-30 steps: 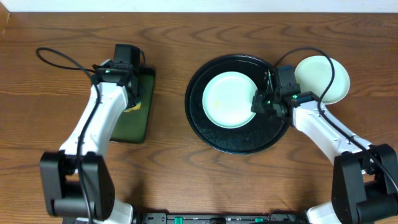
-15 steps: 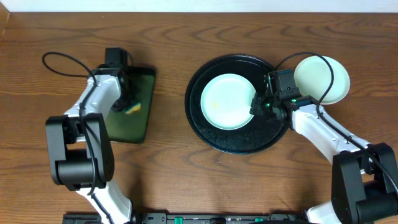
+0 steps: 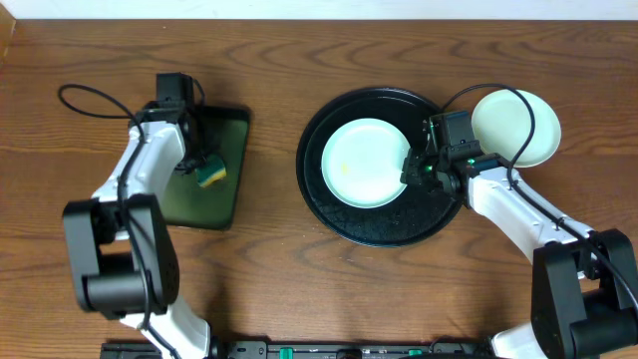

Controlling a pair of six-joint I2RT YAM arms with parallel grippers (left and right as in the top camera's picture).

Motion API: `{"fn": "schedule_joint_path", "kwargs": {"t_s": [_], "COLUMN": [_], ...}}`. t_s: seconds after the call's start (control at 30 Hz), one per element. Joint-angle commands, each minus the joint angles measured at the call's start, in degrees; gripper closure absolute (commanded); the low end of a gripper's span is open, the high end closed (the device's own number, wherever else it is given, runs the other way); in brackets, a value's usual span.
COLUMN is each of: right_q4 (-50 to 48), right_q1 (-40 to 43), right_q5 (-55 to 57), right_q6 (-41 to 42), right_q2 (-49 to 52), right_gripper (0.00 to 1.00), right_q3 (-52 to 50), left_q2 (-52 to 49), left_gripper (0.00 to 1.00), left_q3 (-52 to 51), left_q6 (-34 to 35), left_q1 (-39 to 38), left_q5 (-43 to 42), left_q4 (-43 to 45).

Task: Clean dirty plates on tray and stack at the side
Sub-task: 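Grasp the lower green plate rim with right gripper, drag to tray center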

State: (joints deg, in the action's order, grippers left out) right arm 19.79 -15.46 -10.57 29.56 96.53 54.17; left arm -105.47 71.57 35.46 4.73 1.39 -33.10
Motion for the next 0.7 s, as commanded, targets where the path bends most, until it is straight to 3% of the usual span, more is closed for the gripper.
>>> {"fn": "schedule_joint_path", "kwargs": {"t_s": [0.0,0.07,0.17,0.27,0.4,0.47,0.6,0.67], "right_q4": [-0.3,-0.3,-0.3,-0.3,-0.3,-0.3,-0.3,-0.3], "right_q1": [-0.3,-0.3,-0.3,-0.3,-0.3,-0.3,-0.3,-0.3], "right_q5": [-0.6,-0.6,-0.6,-0.6,-0.6,-0.6,-0.6,-0.4], "right_q6": [0.8,0.8,0.6,0.6,0.3,0.3,0.1,0.1], "right_q2": [0.2,0.2,0.3,0.2,0.3,0.2,0.2,0.3], "right_gripper": [0.99,0.99,0.99,0.99,0.99,0.99,0.99,0.99], "right_q3": [-0.1,-0.1,-0.1,-0.1,-0.1,-0.1,-0.1,-0.1], "left_q2": [2.4,1.6,0.0,-3.1,-6.3,-7.5,-7.4,-6.4], "left_gripper": [0.6,0.59,0.49,0.33,0.33,0.41,0.75,0.81], "left_q3": [-0.1,-0.1,-0.1,-0.1,-0.1,-0.1,-0.1,-0.1], "left_q6": [-1.2,-1.2,-1.2,-1.1,-1.1,-1.2,-1.2,-1.2], "left_q1": [0.3,0.3,0.3,0.3,0.5,0.5,0.5,0.5], "left_q5": [-0.3,-0.3,1.0,4.2,4.2,4.2,4.2,4.2], "left_q4": [0.0,0.0,0.0,0.1,0.3,0.7,0.6,0.6]}}
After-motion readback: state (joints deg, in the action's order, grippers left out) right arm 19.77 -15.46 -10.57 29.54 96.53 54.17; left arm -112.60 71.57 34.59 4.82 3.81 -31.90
